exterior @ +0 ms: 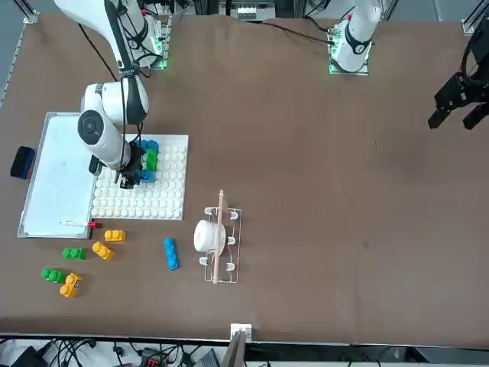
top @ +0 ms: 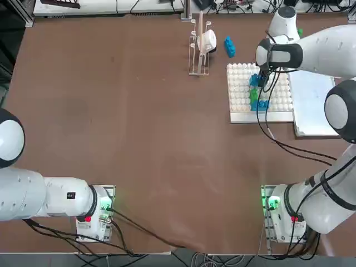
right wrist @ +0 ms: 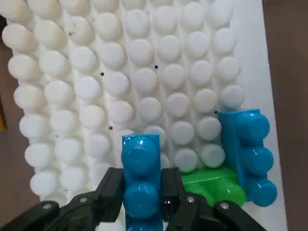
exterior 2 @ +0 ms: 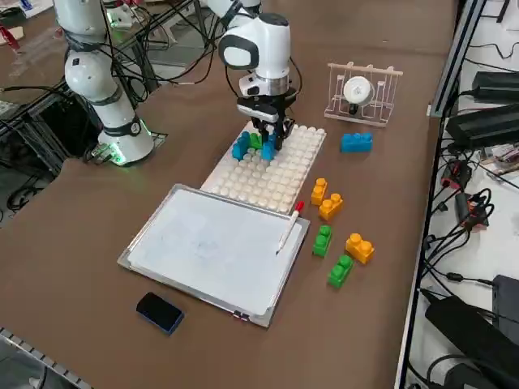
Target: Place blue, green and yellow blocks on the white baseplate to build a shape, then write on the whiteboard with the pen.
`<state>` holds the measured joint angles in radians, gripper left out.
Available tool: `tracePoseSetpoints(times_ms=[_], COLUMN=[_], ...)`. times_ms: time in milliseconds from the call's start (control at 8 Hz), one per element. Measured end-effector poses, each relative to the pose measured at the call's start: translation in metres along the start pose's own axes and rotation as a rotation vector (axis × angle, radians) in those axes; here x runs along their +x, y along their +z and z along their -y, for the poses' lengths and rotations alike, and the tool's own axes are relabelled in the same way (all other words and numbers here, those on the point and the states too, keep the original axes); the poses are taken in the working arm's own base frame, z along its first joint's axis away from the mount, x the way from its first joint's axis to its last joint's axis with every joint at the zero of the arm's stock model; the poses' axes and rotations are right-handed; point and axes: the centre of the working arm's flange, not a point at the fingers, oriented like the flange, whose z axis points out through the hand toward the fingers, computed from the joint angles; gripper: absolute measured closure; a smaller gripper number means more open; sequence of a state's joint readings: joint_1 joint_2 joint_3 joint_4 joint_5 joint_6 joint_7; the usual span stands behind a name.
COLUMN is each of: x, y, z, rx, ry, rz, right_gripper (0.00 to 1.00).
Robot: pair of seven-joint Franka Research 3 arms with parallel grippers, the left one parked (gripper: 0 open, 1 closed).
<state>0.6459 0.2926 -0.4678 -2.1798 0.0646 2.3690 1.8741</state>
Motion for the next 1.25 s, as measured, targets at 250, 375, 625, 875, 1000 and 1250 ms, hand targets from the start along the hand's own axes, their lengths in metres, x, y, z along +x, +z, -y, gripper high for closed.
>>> tracePoseSetpoints(times_ms=[250,375,625,875,1000,1250], x=[0.0,0.0,-0.001,-0.005,-0.008,-0.011], y=[0.005,0.007,0.011,0.01,0.011,0.01], z=[-0.004,-0.006,-0.01,-0.012,-0.013,-0.013], rx=[-0.001,-0.002,-0.008,-0.008,-0.007,0.012], ry=[0.022,0.019,0.011,0.001,-0.005,-0.027], rz=[-0.034,-0.045,-0.054,-0.052,-0.052,-0.06], right_gripper=[0.58,0.58,0.58,0.58,0.58,0.58])
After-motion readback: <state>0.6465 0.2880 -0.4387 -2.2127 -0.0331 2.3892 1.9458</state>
